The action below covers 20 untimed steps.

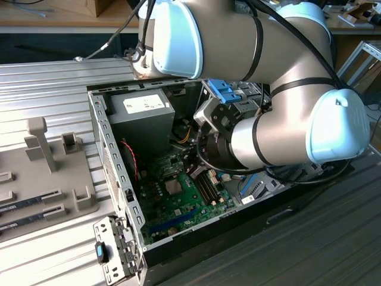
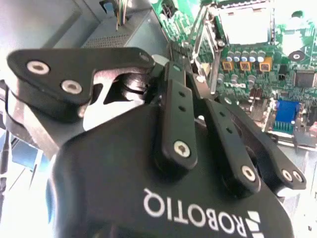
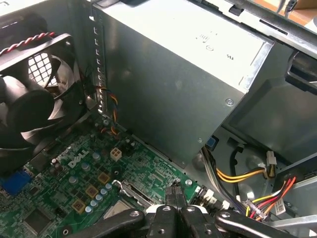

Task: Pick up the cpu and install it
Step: 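Close the cpu cover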

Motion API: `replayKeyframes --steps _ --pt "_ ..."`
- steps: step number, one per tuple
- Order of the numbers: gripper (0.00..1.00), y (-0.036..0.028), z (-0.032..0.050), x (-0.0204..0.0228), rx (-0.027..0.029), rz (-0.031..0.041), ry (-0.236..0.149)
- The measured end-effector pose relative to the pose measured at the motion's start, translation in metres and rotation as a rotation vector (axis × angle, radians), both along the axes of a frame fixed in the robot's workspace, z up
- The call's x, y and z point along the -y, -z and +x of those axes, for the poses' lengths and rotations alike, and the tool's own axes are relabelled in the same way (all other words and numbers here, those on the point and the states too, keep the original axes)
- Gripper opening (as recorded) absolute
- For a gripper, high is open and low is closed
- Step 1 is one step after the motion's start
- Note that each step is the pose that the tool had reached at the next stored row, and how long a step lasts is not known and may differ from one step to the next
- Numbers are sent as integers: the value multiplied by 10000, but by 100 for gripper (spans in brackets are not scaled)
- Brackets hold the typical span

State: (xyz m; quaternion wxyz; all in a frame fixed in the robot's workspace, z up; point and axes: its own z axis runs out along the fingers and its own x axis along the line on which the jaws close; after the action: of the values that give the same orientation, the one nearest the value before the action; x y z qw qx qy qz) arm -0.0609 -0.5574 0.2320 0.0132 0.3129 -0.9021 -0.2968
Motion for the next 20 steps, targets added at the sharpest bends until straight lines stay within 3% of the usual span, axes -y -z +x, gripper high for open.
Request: replayKeyframes --steps 14,18,20 --pt "11 0 -8 22 0 30 0" --pt "11 -1 95 20 -101 61 0" --pt "11 -2 157 20 -179 63 0"
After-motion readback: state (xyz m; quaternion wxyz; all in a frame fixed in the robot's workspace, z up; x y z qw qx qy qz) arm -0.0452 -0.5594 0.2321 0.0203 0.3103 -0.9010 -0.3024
